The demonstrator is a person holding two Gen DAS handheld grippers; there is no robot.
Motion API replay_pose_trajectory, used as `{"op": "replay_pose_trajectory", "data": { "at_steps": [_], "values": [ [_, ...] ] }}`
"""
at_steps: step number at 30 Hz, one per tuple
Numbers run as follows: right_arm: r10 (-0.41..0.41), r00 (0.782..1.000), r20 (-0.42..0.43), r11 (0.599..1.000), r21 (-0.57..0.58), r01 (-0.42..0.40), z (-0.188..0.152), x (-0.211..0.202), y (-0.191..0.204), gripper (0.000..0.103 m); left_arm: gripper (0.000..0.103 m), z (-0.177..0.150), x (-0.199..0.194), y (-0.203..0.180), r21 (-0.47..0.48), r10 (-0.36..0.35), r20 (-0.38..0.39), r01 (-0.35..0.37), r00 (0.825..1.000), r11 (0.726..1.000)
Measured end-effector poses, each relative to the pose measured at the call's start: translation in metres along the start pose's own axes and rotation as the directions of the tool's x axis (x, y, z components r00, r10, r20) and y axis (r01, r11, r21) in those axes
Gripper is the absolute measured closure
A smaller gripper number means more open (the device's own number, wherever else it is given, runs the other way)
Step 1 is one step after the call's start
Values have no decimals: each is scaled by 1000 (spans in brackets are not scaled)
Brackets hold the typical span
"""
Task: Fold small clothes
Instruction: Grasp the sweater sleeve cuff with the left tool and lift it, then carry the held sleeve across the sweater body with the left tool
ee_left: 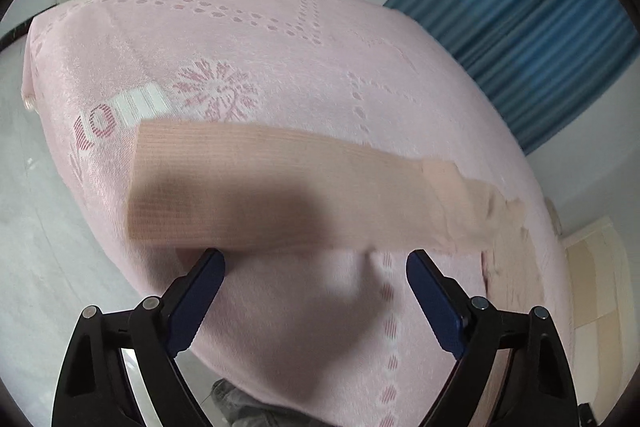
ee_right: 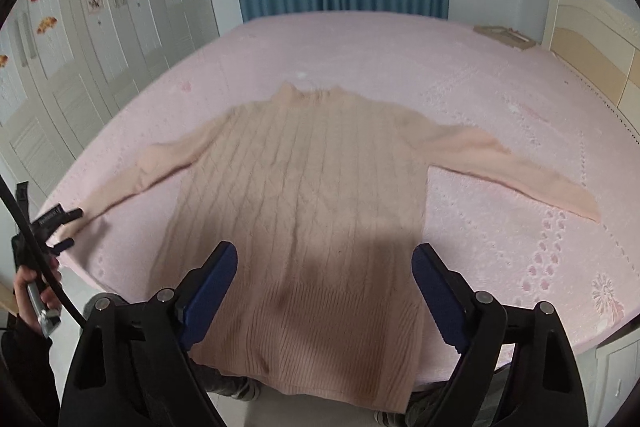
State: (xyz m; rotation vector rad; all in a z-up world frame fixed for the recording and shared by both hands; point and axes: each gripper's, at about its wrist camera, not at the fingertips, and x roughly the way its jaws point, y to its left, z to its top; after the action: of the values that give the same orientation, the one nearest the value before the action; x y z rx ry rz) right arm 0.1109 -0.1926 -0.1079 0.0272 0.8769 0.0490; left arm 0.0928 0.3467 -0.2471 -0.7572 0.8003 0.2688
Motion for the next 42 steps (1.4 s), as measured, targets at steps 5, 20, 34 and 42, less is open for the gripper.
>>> {"op": "replay_pose_trajectory", "data": {
  "at_steps": [5,20,34,42],
  "values": [
    [7,1000,-15,1000,2,-7,8,18,10,15,15,14,10,2,-27,7,54,-6,999,1000],
    [58,996,65,994,85,-63,11,55,-38,15,92,44,-19,-68,136,203,198,-232,959,963],
    [-52,991,127,992,123,36,-20,71,-122,15,92,-36,14,-381,580,-58,162,-47,985,813],
    [6,997,75,985,173,-19,-21,79,-143,15,92,-158,90,-499,690,-107,-33,100,994,717]
  ]
}}
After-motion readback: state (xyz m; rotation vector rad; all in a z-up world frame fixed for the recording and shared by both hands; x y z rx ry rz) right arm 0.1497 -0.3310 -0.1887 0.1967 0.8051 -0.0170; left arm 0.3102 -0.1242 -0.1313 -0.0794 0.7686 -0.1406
